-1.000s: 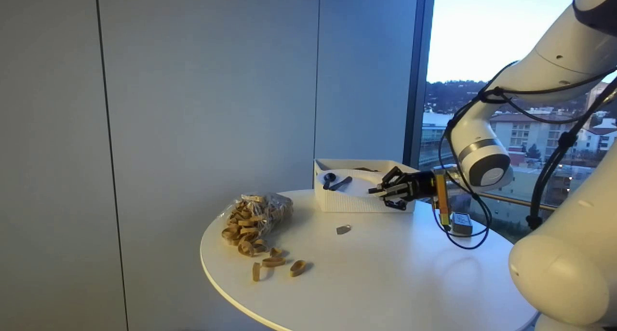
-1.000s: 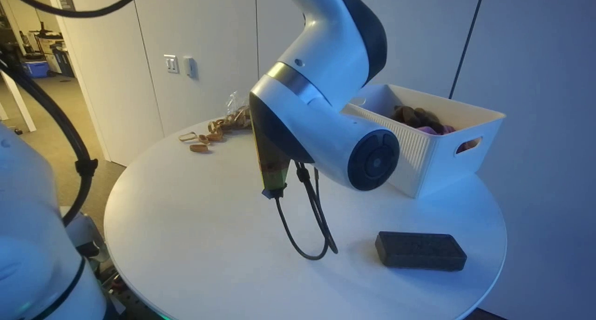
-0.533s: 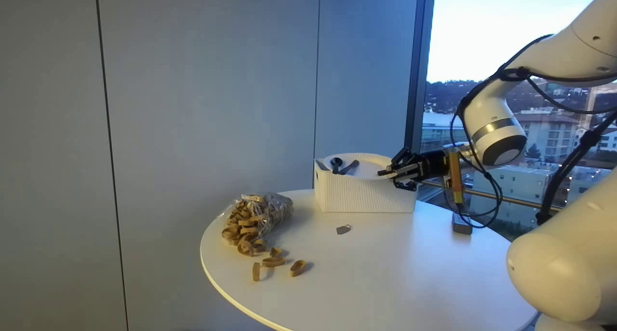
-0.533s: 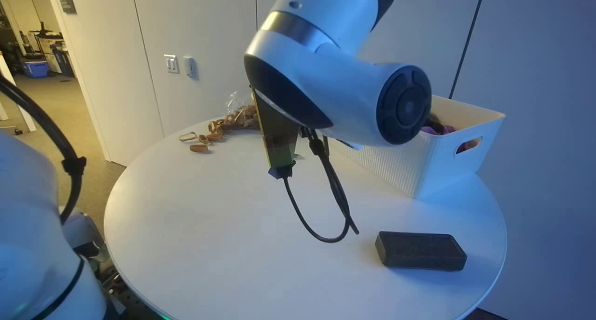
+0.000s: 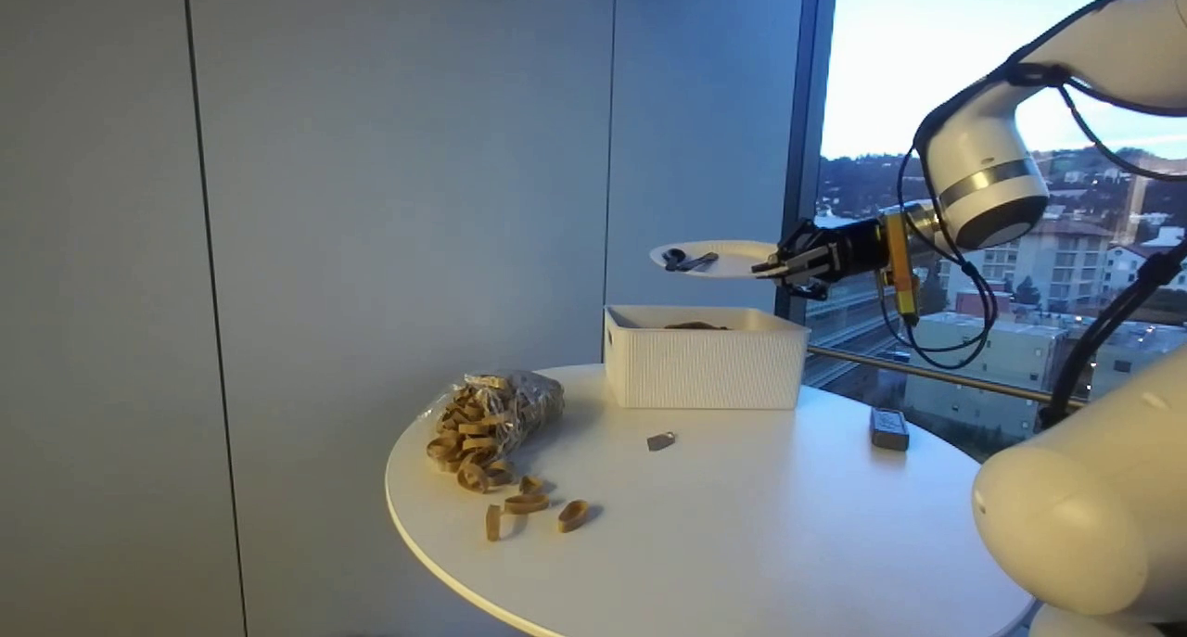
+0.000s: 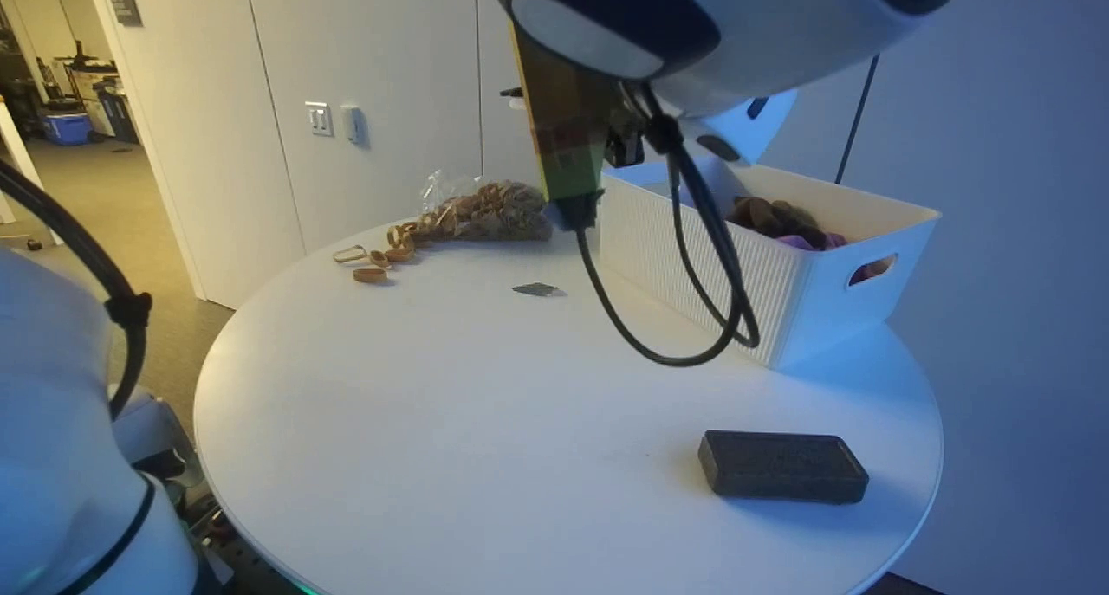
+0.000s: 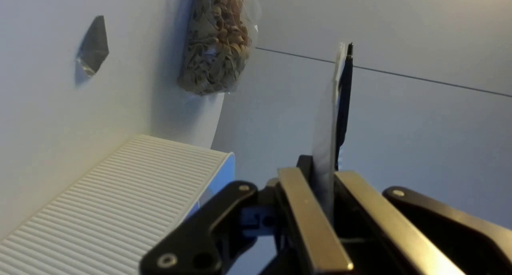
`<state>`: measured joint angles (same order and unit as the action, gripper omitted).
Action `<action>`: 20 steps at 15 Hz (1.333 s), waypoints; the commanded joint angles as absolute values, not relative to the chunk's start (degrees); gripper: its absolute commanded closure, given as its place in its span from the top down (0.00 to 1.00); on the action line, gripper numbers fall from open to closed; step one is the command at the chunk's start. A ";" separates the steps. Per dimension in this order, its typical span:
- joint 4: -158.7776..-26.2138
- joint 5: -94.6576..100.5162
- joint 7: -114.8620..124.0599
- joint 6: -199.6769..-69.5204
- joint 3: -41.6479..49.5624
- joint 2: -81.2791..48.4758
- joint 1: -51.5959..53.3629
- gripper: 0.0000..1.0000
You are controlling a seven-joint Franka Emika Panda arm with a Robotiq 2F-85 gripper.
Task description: Put the white plate in the storage container.
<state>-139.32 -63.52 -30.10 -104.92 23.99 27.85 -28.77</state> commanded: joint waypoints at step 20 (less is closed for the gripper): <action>-115.81 -65.50 -6.53 -129.73 21.12 3.16 -20.34 0.32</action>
<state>-118.58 -64.16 -7.67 -127.89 21.59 5.70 -21.14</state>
